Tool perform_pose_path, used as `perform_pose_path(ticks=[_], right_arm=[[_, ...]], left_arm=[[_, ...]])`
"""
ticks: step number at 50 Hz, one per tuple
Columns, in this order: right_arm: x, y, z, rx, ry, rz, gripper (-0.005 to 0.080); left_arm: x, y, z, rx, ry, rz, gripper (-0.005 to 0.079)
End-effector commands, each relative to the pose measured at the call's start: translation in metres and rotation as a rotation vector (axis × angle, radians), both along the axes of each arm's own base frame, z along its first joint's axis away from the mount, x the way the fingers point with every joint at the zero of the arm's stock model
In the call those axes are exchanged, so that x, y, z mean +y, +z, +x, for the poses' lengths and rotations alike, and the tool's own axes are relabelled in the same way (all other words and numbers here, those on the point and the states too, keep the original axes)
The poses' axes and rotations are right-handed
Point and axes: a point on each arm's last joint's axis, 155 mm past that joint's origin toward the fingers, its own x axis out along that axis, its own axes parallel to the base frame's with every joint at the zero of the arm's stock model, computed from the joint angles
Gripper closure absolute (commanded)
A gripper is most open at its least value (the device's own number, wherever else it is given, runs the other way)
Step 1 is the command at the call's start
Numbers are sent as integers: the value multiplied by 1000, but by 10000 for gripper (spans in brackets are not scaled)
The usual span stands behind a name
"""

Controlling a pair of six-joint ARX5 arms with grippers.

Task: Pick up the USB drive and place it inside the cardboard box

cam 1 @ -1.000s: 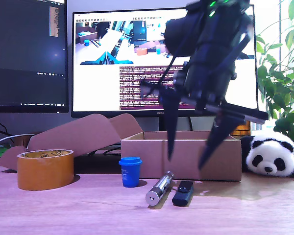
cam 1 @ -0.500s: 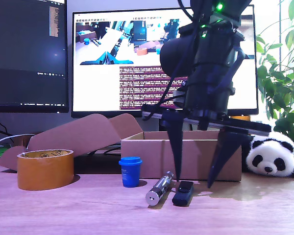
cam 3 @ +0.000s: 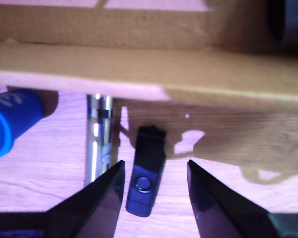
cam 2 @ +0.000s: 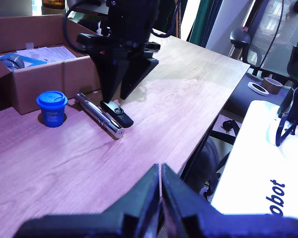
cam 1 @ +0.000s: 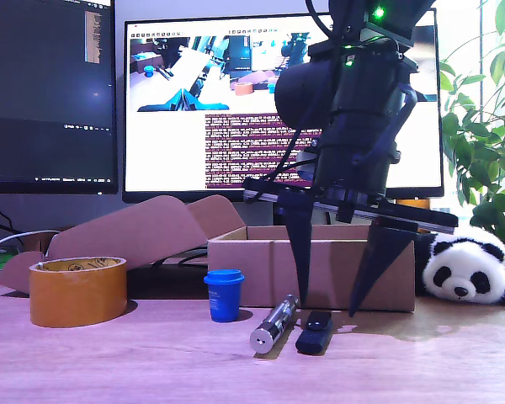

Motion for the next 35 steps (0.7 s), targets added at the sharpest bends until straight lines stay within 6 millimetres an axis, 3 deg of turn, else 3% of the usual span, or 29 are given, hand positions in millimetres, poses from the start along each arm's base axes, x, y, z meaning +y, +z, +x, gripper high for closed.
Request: perform_pose_path(ticks=[1,17,35], right_arm=[[1,0,4,-11,2,-1,406],[-2,-1,8,-28,14,-17,407],[-4,-23,-1,37,19,-49,408]], left_arm=[[-1,-8,0,10,-5,11,761],[-1,-8,0,10,-5,11,761],[-1,-9,0,10,-5,11,761]])
